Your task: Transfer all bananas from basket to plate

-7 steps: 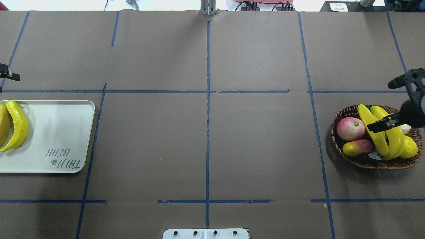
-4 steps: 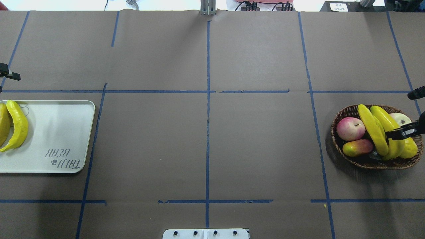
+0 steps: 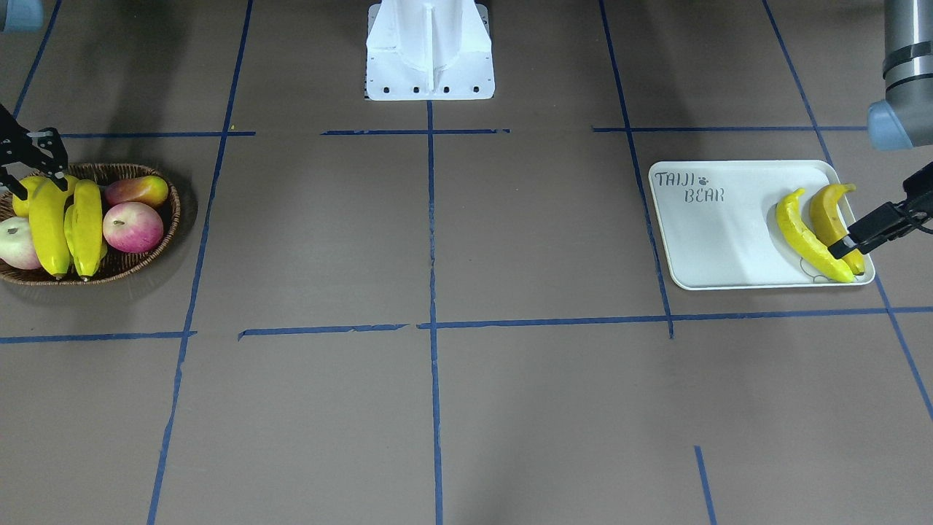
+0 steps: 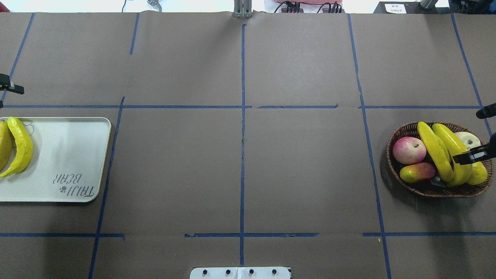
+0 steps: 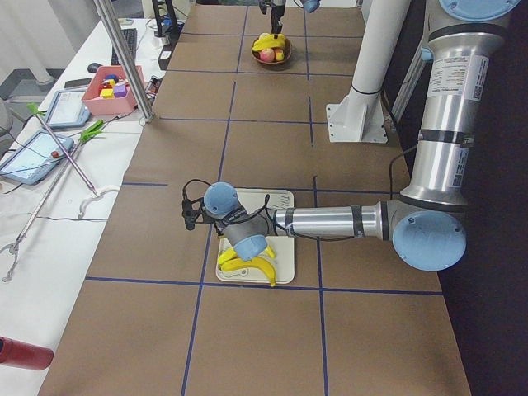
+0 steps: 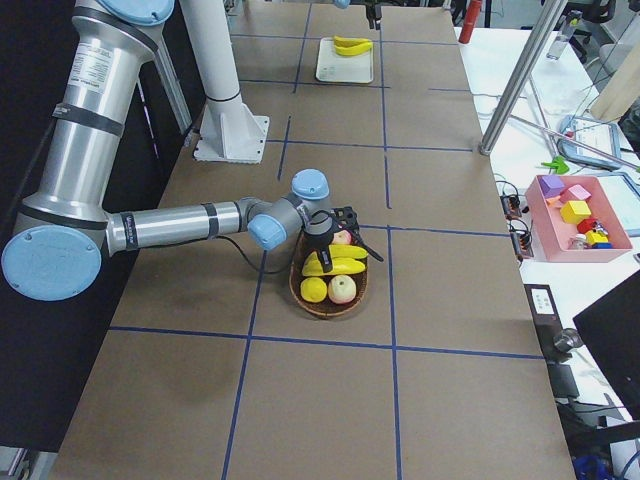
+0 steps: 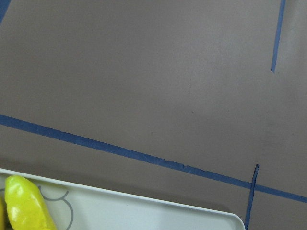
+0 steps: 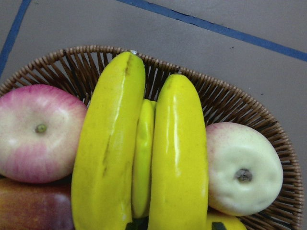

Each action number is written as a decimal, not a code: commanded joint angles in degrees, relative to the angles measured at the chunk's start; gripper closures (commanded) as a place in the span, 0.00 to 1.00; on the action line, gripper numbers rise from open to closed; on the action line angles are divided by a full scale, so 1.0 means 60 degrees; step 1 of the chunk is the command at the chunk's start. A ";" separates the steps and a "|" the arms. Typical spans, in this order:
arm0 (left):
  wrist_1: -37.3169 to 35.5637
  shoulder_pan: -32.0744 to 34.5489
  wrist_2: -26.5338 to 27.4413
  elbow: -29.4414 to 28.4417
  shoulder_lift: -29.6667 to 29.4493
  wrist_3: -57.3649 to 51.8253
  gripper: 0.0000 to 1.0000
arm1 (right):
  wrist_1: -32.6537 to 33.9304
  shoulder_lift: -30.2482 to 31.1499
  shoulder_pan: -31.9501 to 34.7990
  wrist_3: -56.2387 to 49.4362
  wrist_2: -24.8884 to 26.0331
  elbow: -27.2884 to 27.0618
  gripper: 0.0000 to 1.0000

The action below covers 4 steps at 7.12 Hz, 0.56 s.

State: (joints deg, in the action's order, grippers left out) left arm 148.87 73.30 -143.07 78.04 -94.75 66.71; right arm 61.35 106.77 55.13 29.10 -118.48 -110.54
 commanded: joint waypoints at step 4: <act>0.0032 0.0000 -0.0003 0.0015 0.0015 0.0000 0.00 | -0.0016 -0.0143 -0.0003 0.0057 0.0001 0.0318 0.41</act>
State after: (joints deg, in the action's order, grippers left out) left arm 148.99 73.30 -143.09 78.10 -94.73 66.71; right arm 61.27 105.93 55.11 29.27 -118.41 -108.54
